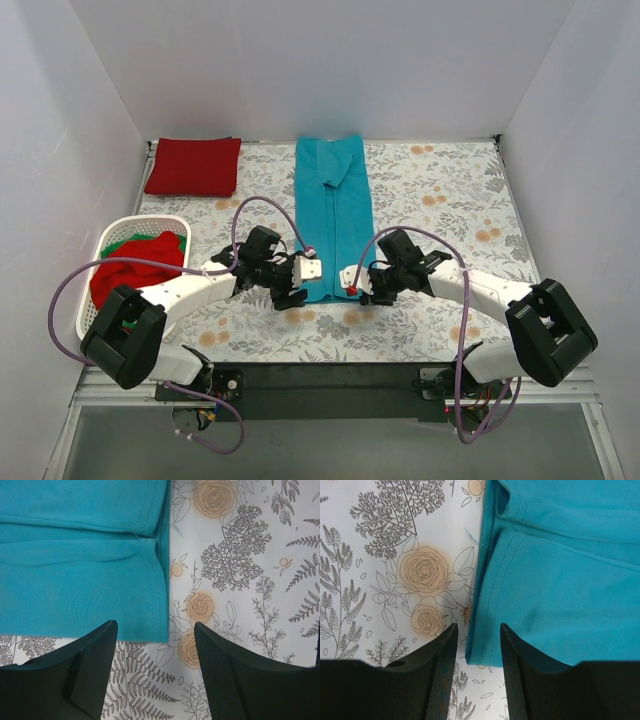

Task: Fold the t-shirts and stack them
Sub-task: Fold the tshirt

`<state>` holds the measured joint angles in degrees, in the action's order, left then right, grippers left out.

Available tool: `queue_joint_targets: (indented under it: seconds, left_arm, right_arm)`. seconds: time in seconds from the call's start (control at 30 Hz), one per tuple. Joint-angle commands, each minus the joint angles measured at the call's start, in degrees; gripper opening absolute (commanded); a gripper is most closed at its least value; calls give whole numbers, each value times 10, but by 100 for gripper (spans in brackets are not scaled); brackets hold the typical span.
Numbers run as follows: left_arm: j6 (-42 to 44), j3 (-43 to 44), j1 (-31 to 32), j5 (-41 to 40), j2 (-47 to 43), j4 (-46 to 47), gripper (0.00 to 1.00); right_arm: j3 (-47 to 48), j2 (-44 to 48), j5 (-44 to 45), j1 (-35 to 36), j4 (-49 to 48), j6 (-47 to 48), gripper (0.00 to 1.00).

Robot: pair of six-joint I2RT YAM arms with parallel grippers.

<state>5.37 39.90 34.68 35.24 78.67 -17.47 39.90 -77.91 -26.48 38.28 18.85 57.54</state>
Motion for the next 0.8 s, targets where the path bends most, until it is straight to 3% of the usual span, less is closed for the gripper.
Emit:
queue_joint_targets:
  seconds: [0.0,0.33,0.63,0.77]
  left_arm:
    - [11,3,2,-9,3,31,61]
    - [25,4,3,1,36,34,61]
    - [38,1,7,19,40,26,57]
    - [37,-4,18,6,53,31,56]
  right_arm:
    - [-17,-15,13,2,-23,37,46]
    - [-18,-70,56,2,-34,27,49]
    - [-8,-86,56,2,14,21,16]
    - [3,-96,52,1,29,14,6]
